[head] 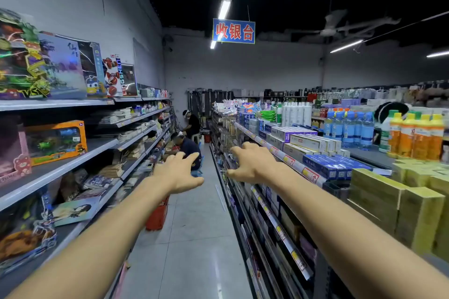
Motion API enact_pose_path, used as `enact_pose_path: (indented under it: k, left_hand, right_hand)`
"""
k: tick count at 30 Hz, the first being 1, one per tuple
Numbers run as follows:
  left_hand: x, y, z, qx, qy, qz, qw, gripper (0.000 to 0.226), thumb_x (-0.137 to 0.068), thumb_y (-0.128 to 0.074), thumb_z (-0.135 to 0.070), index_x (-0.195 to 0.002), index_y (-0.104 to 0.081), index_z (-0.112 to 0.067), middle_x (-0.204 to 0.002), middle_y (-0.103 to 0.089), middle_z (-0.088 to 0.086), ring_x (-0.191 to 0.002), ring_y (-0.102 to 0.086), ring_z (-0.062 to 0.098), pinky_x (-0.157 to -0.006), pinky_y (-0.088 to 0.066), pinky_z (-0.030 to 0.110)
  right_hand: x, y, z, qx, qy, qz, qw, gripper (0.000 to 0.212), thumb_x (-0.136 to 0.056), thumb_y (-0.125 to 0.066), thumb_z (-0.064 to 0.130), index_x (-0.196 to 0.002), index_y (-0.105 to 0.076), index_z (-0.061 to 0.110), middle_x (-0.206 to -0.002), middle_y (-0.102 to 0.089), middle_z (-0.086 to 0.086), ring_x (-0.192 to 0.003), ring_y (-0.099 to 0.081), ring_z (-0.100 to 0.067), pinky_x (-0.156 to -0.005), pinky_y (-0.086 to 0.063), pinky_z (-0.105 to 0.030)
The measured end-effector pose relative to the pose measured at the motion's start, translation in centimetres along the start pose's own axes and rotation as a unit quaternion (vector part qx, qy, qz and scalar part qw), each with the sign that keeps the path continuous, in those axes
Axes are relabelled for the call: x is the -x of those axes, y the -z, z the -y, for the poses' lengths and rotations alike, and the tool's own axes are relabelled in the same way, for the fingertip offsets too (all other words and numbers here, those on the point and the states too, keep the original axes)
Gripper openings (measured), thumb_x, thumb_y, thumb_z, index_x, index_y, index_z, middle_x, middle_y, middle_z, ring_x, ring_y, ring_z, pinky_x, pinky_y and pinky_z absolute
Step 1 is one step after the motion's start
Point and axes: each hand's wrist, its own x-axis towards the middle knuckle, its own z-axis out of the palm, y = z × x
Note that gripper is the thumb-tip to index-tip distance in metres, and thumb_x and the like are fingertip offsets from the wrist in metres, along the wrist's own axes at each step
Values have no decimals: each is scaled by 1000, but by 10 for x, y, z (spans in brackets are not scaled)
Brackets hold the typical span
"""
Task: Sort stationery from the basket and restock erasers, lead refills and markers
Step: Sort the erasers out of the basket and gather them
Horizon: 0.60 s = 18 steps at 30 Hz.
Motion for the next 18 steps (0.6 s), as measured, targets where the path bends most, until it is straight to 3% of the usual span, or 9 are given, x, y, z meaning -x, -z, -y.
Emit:
enact_pose_path:
  k: [9,18]
  left_hand:
    - [-56,-62,22,-57,41,20,997,90,-80,-48,-70,-158,-15,-40,-160,-29,7,-145,-30,32,-104,-41,52]
    - [-170,-167,117,-62,65,54,995,92,-81,-49,-74,-158,-12,-41,-165,-21,6,-150,-23,33,-113,-31,60]
  right_hand:
    - [-57,-74,-32,-81,-33,64,994,82,-87,-57,64,-153,-35,22,-150,-40,-18,-135,-45,-38,-106,-45,-51]
    - [-188,-195,-33,-112,-35,113,987,85,-87,-57,65,-157,-31,24,-154,-37,-16,-138,-43,-37,-109,-43,-48]
